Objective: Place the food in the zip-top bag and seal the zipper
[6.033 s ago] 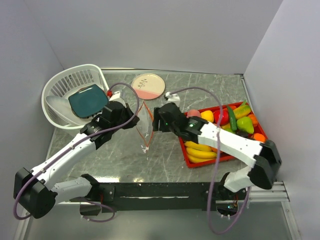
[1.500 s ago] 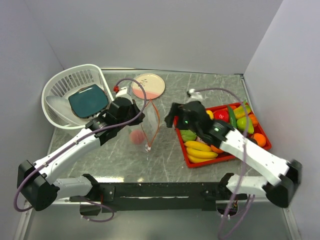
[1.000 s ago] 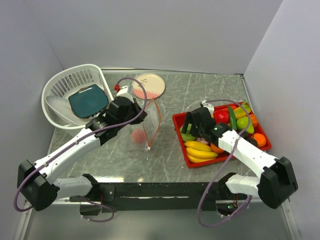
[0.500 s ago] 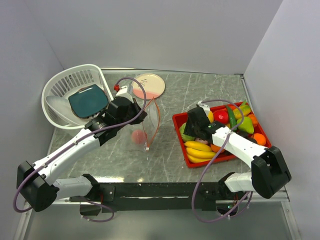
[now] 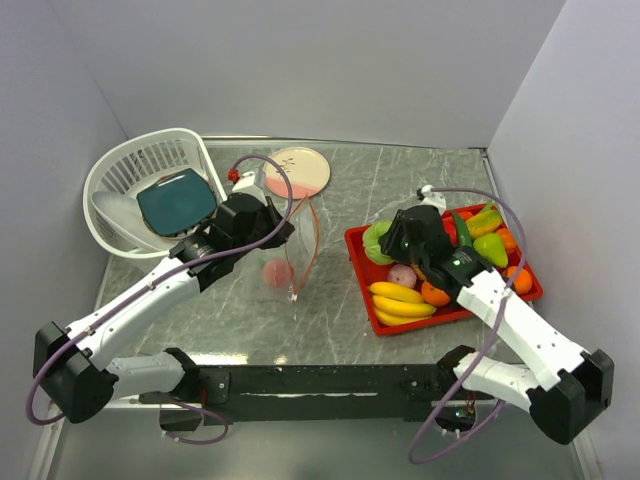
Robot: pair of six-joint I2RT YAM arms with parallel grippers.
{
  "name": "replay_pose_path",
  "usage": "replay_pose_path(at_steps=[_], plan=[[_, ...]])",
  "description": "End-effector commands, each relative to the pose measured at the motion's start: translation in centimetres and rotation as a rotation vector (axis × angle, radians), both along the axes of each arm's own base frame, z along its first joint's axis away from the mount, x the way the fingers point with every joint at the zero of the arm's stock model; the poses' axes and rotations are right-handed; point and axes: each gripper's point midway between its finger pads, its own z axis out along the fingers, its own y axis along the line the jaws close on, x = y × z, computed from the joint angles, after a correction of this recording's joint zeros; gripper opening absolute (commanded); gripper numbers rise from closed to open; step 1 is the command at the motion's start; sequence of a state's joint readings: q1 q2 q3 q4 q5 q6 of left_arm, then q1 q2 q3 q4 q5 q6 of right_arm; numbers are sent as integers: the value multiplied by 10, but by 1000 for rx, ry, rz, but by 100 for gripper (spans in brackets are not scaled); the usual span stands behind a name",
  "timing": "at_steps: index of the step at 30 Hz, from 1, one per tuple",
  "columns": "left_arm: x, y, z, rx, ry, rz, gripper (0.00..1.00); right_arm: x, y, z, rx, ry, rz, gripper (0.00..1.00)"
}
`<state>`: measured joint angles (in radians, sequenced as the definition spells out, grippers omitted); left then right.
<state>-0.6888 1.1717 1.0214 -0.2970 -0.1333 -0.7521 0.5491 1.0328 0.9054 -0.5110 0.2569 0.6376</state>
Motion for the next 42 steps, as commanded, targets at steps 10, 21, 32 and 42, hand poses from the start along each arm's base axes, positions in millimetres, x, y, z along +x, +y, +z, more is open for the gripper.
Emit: replay_pose_path(at_steps=[10,21,32,42], plan=[[10,-16,9,-39,-23,-31,1,-33,72,154,297,-255,241,15],[4,-17,23,-72,-33,-43,1,-4,138,94,282,-127,295,15],[-9,-24,39,-150,-61,-106,1,6,137,73,196,-76,266,24],[-9,-25,44,-161,-67,-101,1,3,144,79,169,-88,286,85]])
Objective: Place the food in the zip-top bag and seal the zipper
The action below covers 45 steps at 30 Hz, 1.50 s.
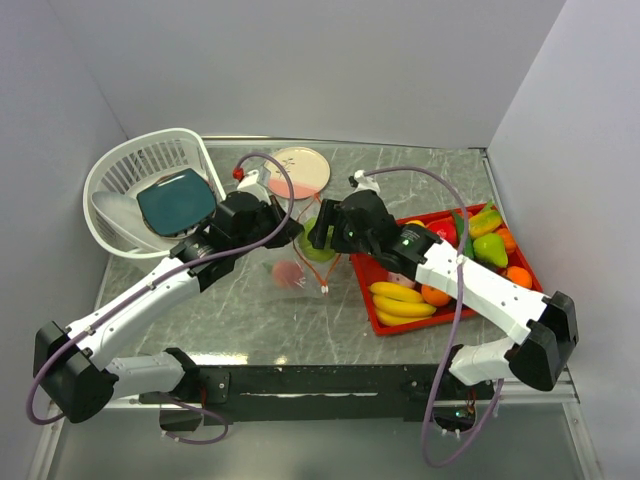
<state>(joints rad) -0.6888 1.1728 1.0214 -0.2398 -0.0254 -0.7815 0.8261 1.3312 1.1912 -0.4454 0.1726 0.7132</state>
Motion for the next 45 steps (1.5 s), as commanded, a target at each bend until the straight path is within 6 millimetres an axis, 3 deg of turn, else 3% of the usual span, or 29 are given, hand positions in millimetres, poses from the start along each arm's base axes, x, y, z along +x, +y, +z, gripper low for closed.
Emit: replay_pose_path(at_steps=[1,5,11,16,19,23,29,31,40,45], plan=[[-1,-4,30,-68,-60,-7,1,7,-3,48,58,-104,-24,87],[0,-2,31,-71,-63,10,1,4,-11,62,61,-133,-31,93],[2,2,30,-63,-63,32,1,-1,-23,71,58,-156,-54,93],[0,10,37,-45,-71,53,1,-1,-59,67,-14,-166,-159,95],[1,24,41,-21,-95,102,1,-2,-85,56,-26,-156,-225,96],[5,22,18,51,-31,94,1,-6,-100,13,-41,-69,-229,96],[4,18,14,33,-32,76,1,-13,-95,-11,-30,-36,-191,93],[5,17,16,38,-35,74,1,-15,-87,-10,1,-35,-154,90],[6,14,24,21,-44,66,1,-19,-34,-43,24,59,-30,83],[6,17,31,23,-56,72,1,-11,-18,-65,11,102,-9,70]])
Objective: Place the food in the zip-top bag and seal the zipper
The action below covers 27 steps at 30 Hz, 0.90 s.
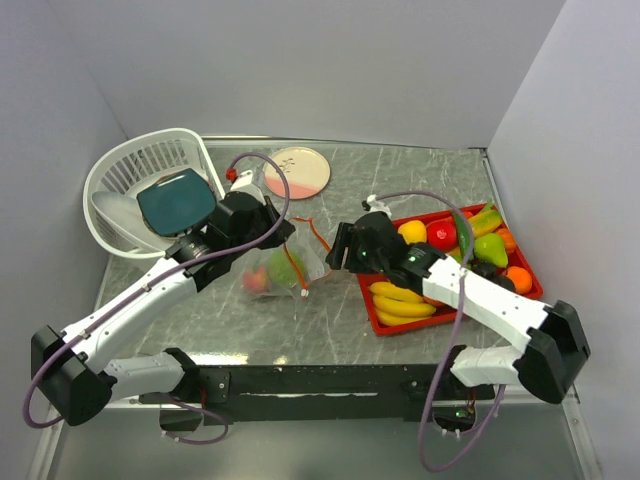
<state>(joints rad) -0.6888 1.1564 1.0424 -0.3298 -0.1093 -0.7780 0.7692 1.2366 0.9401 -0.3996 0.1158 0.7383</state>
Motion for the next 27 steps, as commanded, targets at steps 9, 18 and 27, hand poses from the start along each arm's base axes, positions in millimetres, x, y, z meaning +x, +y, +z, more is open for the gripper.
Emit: replay_pose_path(at_steps=[9,18,27], plan=[[2,14,18,-5,-43,38,1,31,44,91,79,-138,56,2],[-10,38,30,26,-45,87,1,36,60,109,66,-184,81,0],[-7,41,48,32,-72,80,1,58,37,120,22,-225,20,0]])
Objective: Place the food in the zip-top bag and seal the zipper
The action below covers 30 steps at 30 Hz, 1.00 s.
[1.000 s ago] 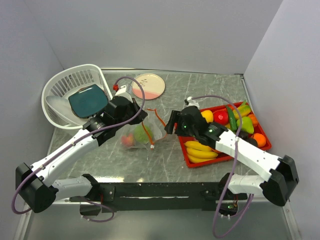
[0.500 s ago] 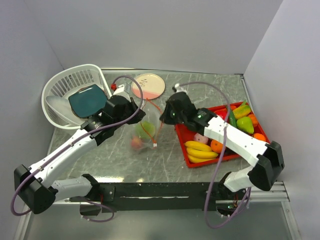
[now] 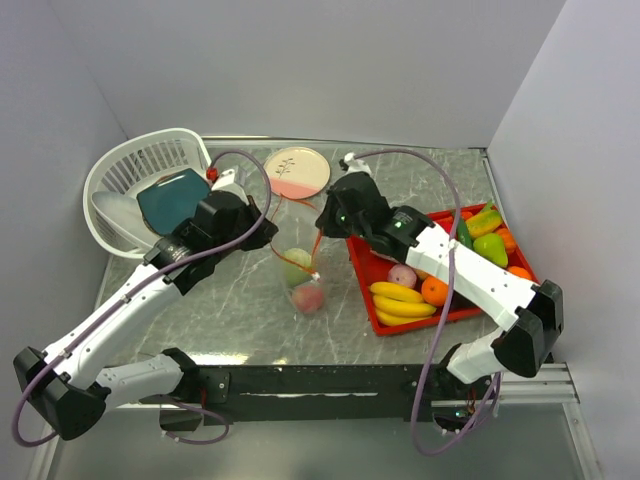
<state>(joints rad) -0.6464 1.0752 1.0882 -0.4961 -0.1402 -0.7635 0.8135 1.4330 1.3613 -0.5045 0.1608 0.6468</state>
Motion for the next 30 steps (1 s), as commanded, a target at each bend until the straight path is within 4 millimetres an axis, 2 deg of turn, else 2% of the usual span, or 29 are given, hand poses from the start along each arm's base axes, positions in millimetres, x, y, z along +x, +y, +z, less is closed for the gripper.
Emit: replay_pose_path(at_steps=[1,3,4,6,7,8,10,11,12,13,14,15,16,17,20,24,26,30], plan=[[5,4,38,-18,-98,8,1,14,-14,26,26,-72,-33,5],[5,-1,33,-15,-85,-17,1,11,-14,19,21,-54,-28,13],[7,-7,25,-8,-64,-33,1,9,-15,9,7,-34,-26,31],[8,-17,10,-15,-33,-71,1,5,-25,9,2,-36,-46,48],[9,-20,7,-20,-31,-77,1,2,-32,6,-8,-37,-59,62],[11,-23,4,-25,-34,-82,1,-4,-43,19,8,-64,-76,69],[14,-31,-2,-26,-16,-106,1,-3,-69,22,-3,-81,-147,83],[17,-35,1,-36,-27,-119,1,-9,-85,30,8,-91,-175,84],[20,-40,-2,-37,-18,-130,1,-9,-99,29,7,-86,-215,86],[19,-45,-2,-47,-14,-152,1,-5,-122,19,-12,-68,-278,87],[19,-49,-2,-57,-11,-164,1,-12,-142,17,-17,-59,-321,87],[21,-54,-5,-68,-10,-176,1,-15,-154,10,-19,-40,-366,87],[20,-57,-6,-76,-2,-188,1,-17,-176,-9,-49,-4,-437,92],[18,-61,-9,-87,11,-207,1,-25,-196,-16,-78,5,-509,94],[16,-68,-12,-102,20,-238,1,-49,-239,-58,-133,115,-710,100],[12,-74,-13,-116,31,-268,1,-72,-269,-98,-159,245,-891,100],[8,-77,-11,-130,28,-283,1,-84,-284,-109,-212,301,-970,100],[9,-74,-12,-117,19,-271,1,-95,-299,-123,-266,362,-1070,100]])
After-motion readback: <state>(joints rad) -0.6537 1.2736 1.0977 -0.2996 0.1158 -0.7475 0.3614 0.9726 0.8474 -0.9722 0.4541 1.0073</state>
